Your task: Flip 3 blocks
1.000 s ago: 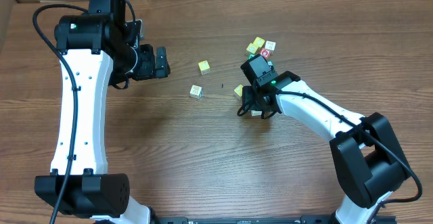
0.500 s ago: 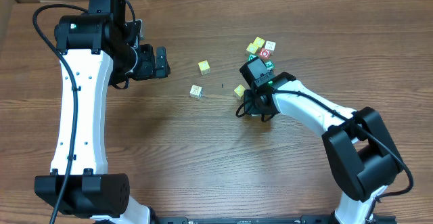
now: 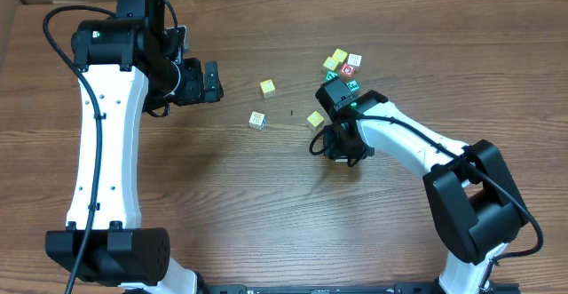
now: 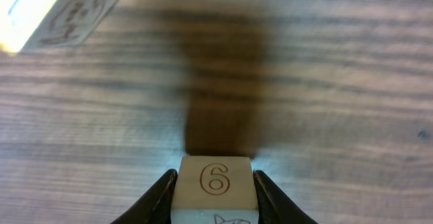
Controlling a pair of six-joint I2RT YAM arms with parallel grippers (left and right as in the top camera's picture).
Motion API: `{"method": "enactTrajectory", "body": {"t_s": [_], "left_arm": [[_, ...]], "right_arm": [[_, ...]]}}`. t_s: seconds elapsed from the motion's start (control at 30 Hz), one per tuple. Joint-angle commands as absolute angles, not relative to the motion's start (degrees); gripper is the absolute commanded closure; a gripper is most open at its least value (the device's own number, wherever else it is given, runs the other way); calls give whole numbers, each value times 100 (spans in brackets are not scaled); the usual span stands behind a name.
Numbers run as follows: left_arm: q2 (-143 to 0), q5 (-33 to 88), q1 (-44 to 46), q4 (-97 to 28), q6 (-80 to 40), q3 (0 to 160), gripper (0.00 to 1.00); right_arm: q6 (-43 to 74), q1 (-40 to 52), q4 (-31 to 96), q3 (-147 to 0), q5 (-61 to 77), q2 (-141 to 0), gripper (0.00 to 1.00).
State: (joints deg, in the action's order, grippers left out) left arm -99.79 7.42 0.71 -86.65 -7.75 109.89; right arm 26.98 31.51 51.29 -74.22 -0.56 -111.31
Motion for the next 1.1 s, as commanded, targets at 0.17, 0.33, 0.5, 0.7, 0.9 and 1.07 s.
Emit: {"method": "enactTrajectory", "body": {"t_s": [0.17,0.33,0.5,0.7,0.9,1.07], "left_arm": [[-10029,703,40,-8670,-834,11104,0],[-10029,703,40,-8670,-834,11104,0],[-10029,703,40,-8670,-834,11104,0],[-10029,703,40,-8670,-834,11104,0],[-10029,703,40,-8670,-834,11104,0],[-10029,703,40,-8670,-834,11104,0]], "right_arm": [[2799,3260,5662,-7658,1066,-11113,66],[3181,3529,5924,-7658,1061,-11113,66],[3583,3966,5970,-7647,607,-11113,66],[4104,4215,5994,-7647,93,-11113,66],[4228,4237,5922,-7647,86,-11113,66],[4226,4237,5867,-7647,86,-11115,66]]}}
